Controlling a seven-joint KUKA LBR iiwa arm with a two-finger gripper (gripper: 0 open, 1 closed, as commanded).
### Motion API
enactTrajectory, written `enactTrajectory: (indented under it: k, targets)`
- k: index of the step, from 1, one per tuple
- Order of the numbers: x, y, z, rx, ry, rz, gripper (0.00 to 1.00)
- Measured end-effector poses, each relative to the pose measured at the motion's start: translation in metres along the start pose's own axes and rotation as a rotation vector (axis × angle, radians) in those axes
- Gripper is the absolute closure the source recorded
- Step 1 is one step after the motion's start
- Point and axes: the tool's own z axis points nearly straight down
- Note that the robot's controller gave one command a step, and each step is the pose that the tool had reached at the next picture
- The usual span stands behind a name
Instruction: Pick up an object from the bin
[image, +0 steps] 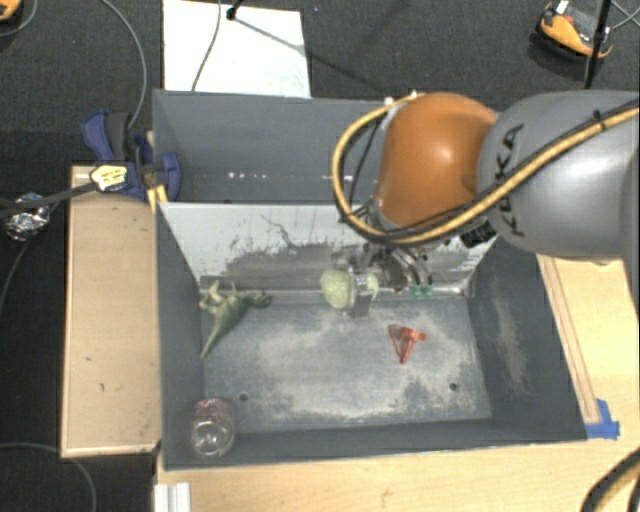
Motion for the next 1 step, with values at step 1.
enactTrajectory:
  k: [1]
  targets:
    - [0.0023,0.0145,-0.0597,-0.001,-0.005,0.096,1.00]
